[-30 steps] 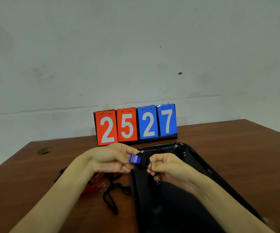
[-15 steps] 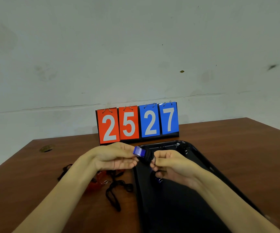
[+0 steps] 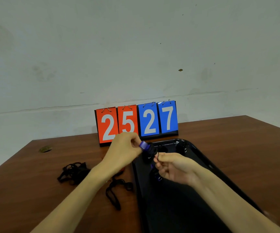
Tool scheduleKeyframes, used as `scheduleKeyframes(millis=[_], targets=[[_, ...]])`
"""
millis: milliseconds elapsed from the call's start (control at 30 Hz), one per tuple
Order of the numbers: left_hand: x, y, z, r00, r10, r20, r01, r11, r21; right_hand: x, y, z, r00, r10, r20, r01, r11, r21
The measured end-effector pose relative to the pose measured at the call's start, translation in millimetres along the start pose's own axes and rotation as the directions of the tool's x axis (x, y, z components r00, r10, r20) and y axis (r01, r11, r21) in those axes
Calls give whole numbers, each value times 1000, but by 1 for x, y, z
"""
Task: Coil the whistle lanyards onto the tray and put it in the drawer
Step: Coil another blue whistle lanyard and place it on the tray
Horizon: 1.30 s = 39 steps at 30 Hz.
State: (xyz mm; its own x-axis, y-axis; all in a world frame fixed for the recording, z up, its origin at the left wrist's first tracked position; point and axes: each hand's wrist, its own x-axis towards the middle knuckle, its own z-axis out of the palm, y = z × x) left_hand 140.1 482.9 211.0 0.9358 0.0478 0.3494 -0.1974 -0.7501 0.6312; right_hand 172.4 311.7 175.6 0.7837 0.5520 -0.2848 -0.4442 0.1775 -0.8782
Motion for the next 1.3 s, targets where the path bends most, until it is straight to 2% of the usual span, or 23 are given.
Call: scheduleKeyframes(millis=[67, 133, 200, 267, 533, 900, 967, 1133, 1167, 1200, 1300], targets=[[-2, -1, 4, 998, -47, -30, 39, 976, -216, 1, -2, -2, 1000, -15, -25, 16, 1000, 26], [-2, 0, 4, 988, -141, 63, 154, 846, -511, 1, -4, -3, 999, -30, -36, 31, 999, 31], [-2, -1, 1, 978, -159, 139, 211, 740, -639, 1, -6, -3, 999, -37, -35, 38, 999, 31], [-1, -2, 0, 978, -148, 146, 208, 716, -666, 0, -6, -3, 999, -22, -24, 23, 999, 39], [3, -9, -6, 985, -69, 161, 157, 753, -639, -6, -11, -3, 998, 54, 21, -55, 998, 19], [3, -17, -7, 913, -145, 382, 386, 615, -688, -6, -8, -1, 999, 34, 36, -31, 995, -92], [3, -18, -5, 903, -131, 409, 408, 558, -723, -7, -8, 0, 997, 58, 55, -55, 997, -54], [1, -19, 7, 907, -55, 418, 415, 294, -861, -10, -9, 4, 973, 122, 196, -166, 961, 223], [1, -18, 9, 916, -43, 400, 394, 289, -873, -11, -9, 4, 969, 125, 213, -177, 952, 250], [1, -18, 9, 927, -36, 375, 365, 325, -872, -11, -9, 4, 967, 130, 221, -189, 944, 270], [3, -14, 7, 959, -44, 280, 250, 598, -761, -10, -9, 2, 969, 137, 207, -196, 933, 302]])
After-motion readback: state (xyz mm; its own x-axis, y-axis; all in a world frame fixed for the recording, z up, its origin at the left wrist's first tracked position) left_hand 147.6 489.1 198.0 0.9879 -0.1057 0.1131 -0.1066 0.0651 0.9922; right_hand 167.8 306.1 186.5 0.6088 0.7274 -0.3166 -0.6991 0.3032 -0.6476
